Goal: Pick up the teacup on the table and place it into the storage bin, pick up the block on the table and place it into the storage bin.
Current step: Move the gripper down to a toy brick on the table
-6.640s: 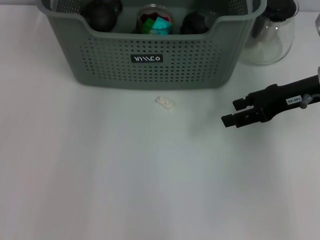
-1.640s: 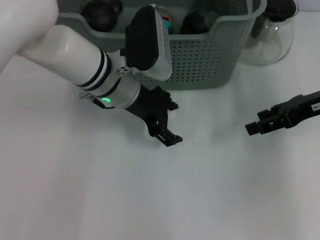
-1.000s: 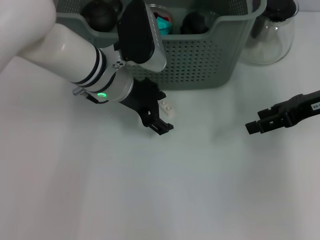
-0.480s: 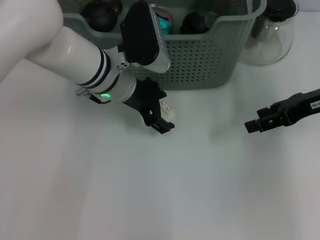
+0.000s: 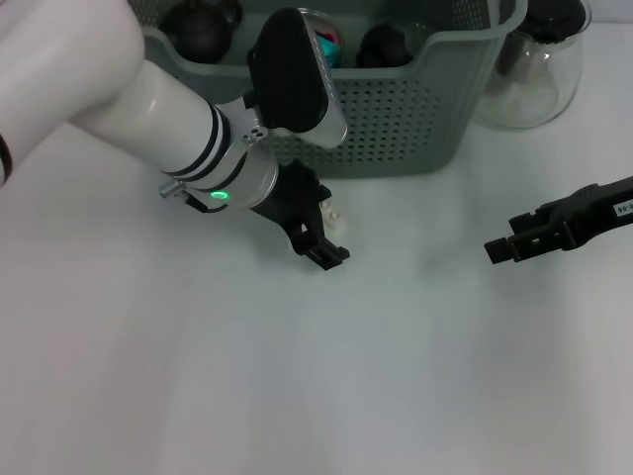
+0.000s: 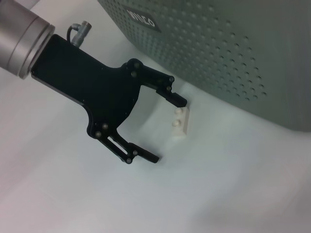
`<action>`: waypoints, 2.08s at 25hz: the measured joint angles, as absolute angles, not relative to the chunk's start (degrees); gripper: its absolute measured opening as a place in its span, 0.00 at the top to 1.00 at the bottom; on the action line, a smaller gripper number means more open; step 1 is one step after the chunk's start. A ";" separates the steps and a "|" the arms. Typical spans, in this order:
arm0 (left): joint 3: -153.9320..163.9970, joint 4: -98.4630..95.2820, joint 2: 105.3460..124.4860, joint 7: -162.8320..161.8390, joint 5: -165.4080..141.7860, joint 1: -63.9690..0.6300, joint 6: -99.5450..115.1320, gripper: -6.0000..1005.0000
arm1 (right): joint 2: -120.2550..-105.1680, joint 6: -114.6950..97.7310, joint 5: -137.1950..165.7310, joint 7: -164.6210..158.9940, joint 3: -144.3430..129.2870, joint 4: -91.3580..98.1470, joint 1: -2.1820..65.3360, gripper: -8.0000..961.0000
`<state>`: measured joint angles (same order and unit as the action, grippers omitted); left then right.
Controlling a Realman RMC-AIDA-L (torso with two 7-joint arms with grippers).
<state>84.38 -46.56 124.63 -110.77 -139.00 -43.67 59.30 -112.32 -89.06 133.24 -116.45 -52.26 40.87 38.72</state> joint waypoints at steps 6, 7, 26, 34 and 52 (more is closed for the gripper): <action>84.61 -46.73 124.63 -114.13 -139.04 -44.01 59.12 0.18 | -112.32 -89.02 133.24 -116.31 -52.22 40.87 38.61 0.18; 84.62 -46.70 124.63 -114.51 -139.04 -44.06 59.05 0.18 | -112.32 -89.00 133.24 -116.29 -52.21 40.87 38.60 0.18; 87.75 -46.93 124.60 -124.11 -141.13 -44.31 56.85 0.19 | -112.32 -88.95 133.24 -116.19 -52.16 40.87 38.76 0.18; 87.86 -47.18 124.71 -124.75 -140.87 -44.30 57.06 0.19 | -112.32 -88.89 133.24 -116.19 -52.02 40.87 38.60 0.18; 88.43 -47.64 124.72 -128.11 -141.16 -44.59 56.09 0.41 | -112.32 -88.67 133.24 -116.10 -52.17 40.87 38.64 0.18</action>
